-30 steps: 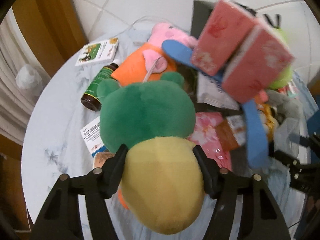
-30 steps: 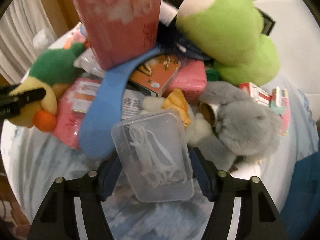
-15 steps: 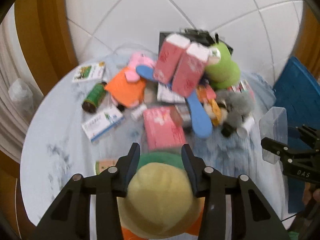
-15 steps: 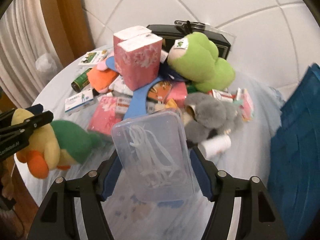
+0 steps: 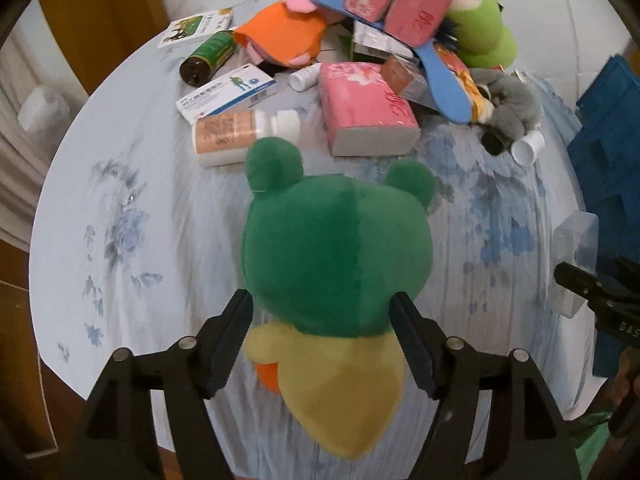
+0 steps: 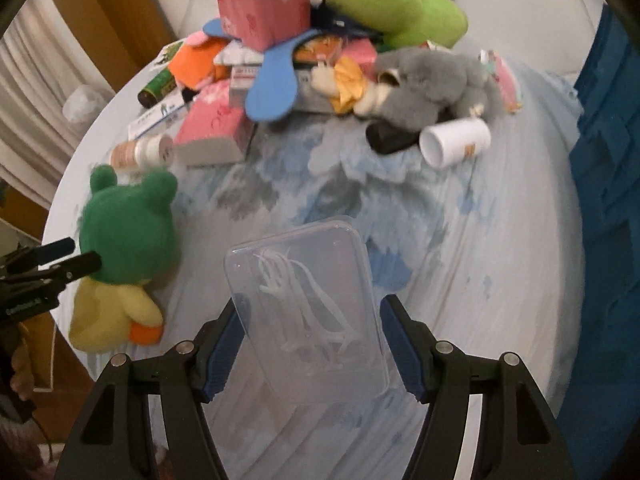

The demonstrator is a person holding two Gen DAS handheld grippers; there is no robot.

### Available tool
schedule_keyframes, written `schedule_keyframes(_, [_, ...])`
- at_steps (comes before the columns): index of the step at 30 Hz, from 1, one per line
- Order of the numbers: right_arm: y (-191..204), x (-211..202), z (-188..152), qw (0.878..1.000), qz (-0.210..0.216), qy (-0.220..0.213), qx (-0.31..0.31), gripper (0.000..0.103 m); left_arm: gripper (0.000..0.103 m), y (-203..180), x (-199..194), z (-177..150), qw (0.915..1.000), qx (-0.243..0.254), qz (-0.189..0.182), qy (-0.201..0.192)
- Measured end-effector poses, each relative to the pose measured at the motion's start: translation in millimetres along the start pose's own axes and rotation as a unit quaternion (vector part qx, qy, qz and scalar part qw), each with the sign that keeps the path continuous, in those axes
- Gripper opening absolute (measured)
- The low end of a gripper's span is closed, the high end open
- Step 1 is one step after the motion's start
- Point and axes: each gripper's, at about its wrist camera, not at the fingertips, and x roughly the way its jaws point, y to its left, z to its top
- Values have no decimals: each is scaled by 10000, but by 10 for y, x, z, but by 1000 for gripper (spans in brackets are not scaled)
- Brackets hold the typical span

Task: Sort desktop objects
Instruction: 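Lift the plush duck with the left gripper while the right gripper grasps a clear plastic box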

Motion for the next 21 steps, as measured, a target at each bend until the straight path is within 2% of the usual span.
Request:
schedule_keyframes(2, [-9, 25, -38, 10000, 31, 29, 0, 68, 77, -122, 39, 36, 9998, 194, 70, 49])
schedule_keyframes(3, [-24, 40, -49, 10000, 44, 30, 1, 68, 84, -171, 88, 67, 9995, 277, 104, 75])
schedule_keyframes(4, [-38, 53, -55, 10000, 61, 23, 12, 68, 91, -250, 191, 108, 9988, 396, 259, 126])
schedule_keyframes(6, [-65, 77, -65, 10000, 75, 29, 45, 68, 99, -346, 351, 161, 9955, 559, 736, 225])
schedule_keyframes(8, [-88, 104, -68, 9999, 65, 33, 74, 68, 101, -394, 533, 184, 9892, 735, 1228, 327])
schedule_keyframes(10, [-101, 130, -80, 10000, 23, 30, 79, 68, 98, -365, 580, 188, 9878, 739, 1346, 253])
schedule_keyframes(13, [-106, 108, -97, 9999, -37, -30, 127, 68, 83, -256, 394, 172, 9923, 585, 1089, -42])
schedule_keyframes(15, [-99, 18, -108, 9997, -71, -148, 158, 68, 81, -204, 186, 159, 9956, 457, 790, -221])
schedule_keyframes(17, [-65, -134, -105, 9993, -138, -324, 152, 68, 81, -236, -74, 133, 9956, 469, 584, -562])
schedule_keyframes(21, [5, -569, -103, 9958, -339, -821, 216, 68, 81, -381, -670, 115, 9883, 733, 116, -1335])
